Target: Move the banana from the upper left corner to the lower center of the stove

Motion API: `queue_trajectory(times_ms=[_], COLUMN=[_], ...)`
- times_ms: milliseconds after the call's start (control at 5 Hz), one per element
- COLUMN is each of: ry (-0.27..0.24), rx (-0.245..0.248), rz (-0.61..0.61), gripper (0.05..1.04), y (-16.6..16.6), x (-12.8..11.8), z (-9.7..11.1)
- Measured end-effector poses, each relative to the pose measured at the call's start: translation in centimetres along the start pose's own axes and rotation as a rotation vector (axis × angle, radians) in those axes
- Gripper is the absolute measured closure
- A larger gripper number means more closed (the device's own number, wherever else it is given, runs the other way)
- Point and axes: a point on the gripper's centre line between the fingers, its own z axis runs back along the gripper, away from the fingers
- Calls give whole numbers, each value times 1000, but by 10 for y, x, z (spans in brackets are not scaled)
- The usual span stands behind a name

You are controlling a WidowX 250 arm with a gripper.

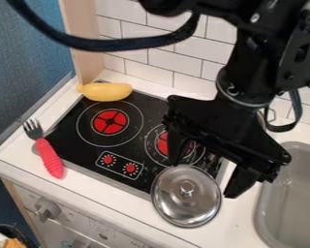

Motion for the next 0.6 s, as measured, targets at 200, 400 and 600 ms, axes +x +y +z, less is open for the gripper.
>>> queue_trajectory(times_ms=[200,400,600], ry=[31,120,232], rx=[6,-49,-120], rz=[11,274,511], gripper=[83,83,83], y=[1,36,57], x=[-3,3,22], z=[-6,-7,-20])
